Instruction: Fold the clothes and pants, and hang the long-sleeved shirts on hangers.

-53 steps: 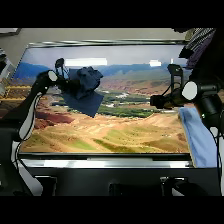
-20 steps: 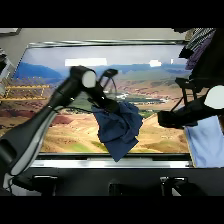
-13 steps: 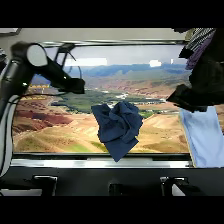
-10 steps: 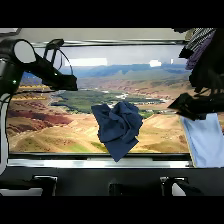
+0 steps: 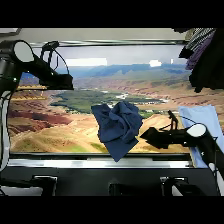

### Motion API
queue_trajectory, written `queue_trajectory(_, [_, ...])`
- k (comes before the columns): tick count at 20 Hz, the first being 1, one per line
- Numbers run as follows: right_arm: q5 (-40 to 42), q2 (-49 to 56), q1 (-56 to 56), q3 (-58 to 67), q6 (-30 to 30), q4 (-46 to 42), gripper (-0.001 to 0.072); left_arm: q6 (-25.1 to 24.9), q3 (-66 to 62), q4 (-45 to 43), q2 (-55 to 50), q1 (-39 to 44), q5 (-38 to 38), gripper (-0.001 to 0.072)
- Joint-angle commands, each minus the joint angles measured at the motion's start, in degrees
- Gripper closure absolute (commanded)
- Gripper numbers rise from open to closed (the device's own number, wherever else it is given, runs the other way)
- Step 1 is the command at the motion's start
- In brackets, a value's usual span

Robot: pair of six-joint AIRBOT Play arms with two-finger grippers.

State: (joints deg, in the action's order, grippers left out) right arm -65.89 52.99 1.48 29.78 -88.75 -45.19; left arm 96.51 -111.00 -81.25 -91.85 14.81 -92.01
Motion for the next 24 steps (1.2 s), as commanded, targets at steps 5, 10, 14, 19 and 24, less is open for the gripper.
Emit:
queue_trajectory(5, [18.47, -0.42, -13.75, -5.99, -8.72, -3.76, 0.0228, 1.25, 0.00, 0.00, -0.44, -0.15, 0.07, 0.0238])
queue_trajectory(10, [21.24, 4.33, -14.60, -5.99, -10.10, -3.43, 0.0230, 1.03, 0.00, 0.02, -0.46, -0.35, 0.57, 0.0238])
queue_trajectory(14, [23.76, 6.45, -14.60, -5.99, -10.03, -2.47, 0.0230, 1.05, -0.02, 0.02, -0.44, -0.57, 0.74, 0.0238])
queue_trajectory(19, [26.16, 9.46, -14.60, -5.99, -4.42, 4.13, 0.0234, 1.33, 0.00, 2.21, -0.33, -3.67, 5.55, 0.0238])
queue_trajectory(24, [22.73, 11.76, -14.60, -5.99, 1.66, 6.91, 0.0683, -2.64, 4.04, 17.51, -0.35, -11.63, 11.80, 0.0238])
